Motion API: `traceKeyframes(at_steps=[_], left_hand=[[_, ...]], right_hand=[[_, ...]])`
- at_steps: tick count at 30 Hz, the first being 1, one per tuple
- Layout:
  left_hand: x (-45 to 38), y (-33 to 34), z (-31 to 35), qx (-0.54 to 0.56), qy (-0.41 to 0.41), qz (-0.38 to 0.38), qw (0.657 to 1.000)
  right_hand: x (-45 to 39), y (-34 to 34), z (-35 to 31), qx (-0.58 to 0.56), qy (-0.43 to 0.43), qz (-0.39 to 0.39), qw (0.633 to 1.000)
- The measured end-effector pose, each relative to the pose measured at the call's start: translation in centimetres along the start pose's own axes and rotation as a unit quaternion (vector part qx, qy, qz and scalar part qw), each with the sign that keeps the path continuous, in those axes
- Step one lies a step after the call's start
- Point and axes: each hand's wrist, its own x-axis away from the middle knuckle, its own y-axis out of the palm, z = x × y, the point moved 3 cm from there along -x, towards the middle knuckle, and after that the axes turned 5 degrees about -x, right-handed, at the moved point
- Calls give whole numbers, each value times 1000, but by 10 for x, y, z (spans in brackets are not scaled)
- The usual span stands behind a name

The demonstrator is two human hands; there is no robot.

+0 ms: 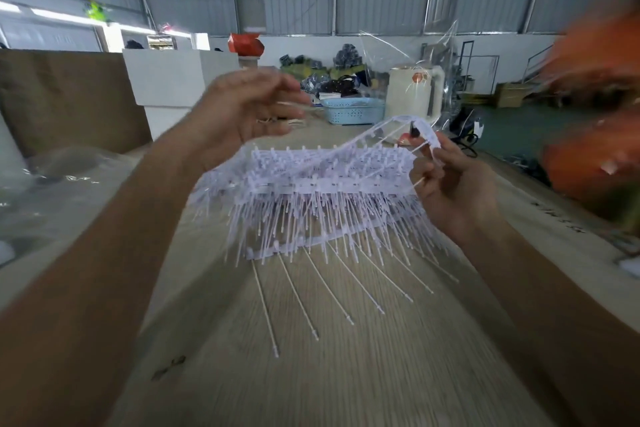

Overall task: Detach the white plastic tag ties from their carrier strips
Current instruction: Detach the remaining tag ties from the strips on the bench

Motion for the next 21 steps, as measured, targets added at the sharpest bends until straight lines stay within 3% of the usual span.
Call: traceKeyframes(at_steps=[2,4,6,8,9,13,17,21], left_hand=[[-16,6,-4,-75,2,62,995],[-30,26,-15,-222,-9,13,975],[-41,52,-26,-361,-14,-82,929],[-52,75,-29,-488,46,-127,862],[-57,86,-28,-514,80,-128,844],[-70,101,-8,-507,107,-89,850],[-77,88,43,-551,151,-30,820],[-72,89,73,-592,167,-62,786]], right_hand=[[3,4,4,7,21,-34,999],[5,7,9,33,48,-66,996],[7,10,14,44,66,-87,993],[8,12,14,42,69,-101,992],[7,12,13,38,70,-108,991],[4,7,-2,17,60,-131,989],[-4,-3,-10,43,31,-88,995],[-8,-6,-5,65,25,-52,996]])
